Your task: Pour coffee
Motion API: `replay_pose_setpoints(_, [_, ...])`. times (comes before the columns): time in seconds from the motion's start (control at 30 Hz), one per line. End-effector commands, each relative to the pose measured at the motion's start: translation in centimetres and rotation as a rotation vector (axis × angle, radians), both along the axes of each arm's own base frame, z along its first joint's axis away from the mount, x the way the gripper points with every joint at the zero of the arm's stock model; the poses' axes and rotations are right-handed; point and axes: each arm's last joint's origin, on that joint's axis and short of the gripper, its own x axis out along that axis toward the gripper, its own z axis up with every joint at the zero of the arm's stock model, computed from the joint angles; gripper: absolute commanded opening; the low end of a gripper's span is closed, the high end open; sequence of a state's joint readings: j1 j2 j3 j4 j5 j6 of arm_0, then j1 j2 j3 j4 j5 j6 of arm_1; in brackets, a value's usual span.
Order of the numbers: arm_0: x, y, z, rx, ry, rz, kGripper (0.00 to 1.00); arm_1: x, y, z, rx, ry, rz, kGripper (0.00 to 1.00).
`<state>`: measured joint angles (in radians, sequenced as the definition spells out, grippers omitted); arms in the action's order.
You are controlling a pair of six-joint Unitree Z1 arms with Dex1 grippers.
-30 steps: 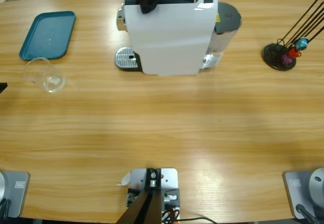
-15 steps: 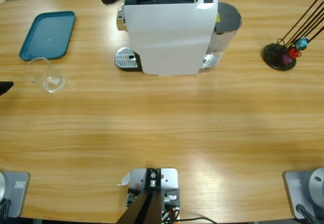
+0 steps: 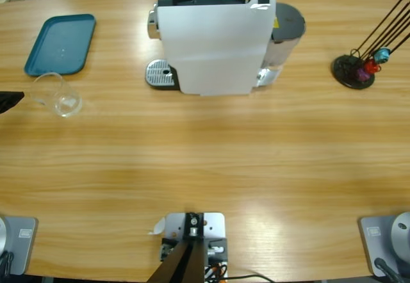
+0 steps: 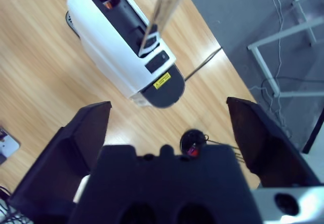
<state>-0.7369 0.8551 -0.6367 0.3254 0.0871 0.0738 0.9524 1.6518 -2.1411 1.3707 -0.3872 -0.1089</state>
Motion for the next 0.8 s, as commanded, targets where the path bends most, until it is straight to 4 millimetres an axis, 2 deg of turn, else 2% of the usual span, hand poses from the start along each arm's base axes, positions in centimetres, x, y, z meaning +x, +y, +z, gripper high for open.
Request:
replay_pose_setpoints(0.03, [0.7, -0.5, -1.9, 0.058, 0.008, 0.019, 1.0, -0.3, -0.5, 0.2, 0.046, -0.029, -0.061, 0.611])
replay_pose_setpoints(0.07, [0.8, -0.5, -1.9, 0.059, 0.006, 0.024, 1.0, -0.4, -0.8, 0.7, 0.073, -0.064, -0.087, 0.53])
replay_pose_setpoints(0.1, [0.7, -0.4, -1.9, 0.062, 0.002, 0.029, 1.0, -0.5, -1.2, 1.3, 0.118, -0.111, -0.124, 0.52])
replay_pose_setpoints(0.13, [0.7, -0.3, -1.9, 0.065, -0.003, 0.028, 1.0, -0.6, -1.6, 1.7, 0.169, -0.159, -0.162, 0.555])
replay_pose_setpoints(0.2, [0.5, -0.1, -1.7, 0.055, -0.015, 0.028, 0.999, -0.6, -2.0, 1.2, 0.233, -0.216, -0.225, 0.861])
replay_pose_setpoints(0.23, [0.3, 0.0, -1.6, 0.047, -0.023, 0.029, 0.996, -0.5, -2.0, 0.7, 0.243, -0.215, -0.25, 0.858])
replay_pose_setpoints(0.27, [0.2, 0.2, -1.5, 0.042, -0.028, 0.029, 0.996, -0.4, -1.9, 0.0, 0.252, -0.203, -0.281, 0.637])
replay_pose_setpoints(0.3, [0.1, 0.2, -1.5, 0.042, -0.028, 0.029, 0.996, -0.4, -1.9, -0.6, 0.26, -0.193, -0.299, 0.307])
replay_pose_setpoints(0.33, [0.1, 0.2, -1.5, 0.041, -0.03, 0.029, 0.995, -0.6, -2.1, -1.3, 0.277, -0.183, -0.31, 0.04])
replay_pose_setpoints(0.37, [0.0, 0.3, -1.5, 0.039, -0.031, 0.029, 0.988, -0.8, -2.3, -2.0, 0.308, -0.171, -0.305, 0.0])
replay_pose_setpoints(0.53, [-0.1, 0.4, -1.5, 0.036, -0.034, 0.029, 0.945, -1.4, -2.5, -4.8, 0.462, -0.155, -0.251, 0.0])
replay_pose_setpoints(0.7, [-0.1, 0.4, -1.8, 0.043, -0.027, 0.029, 0.945, -0.3, -0.4, -8.3, 0.416, -0.119, -0.22, 0.0])
replay_pose_setpoints(0.8, [0.0, 0.3, -1.8, 0.045, -0.024, 0.028, 0.945, 0.3, 0.7, -9.7, 0.396, -0.142, -0.203, 0.0])
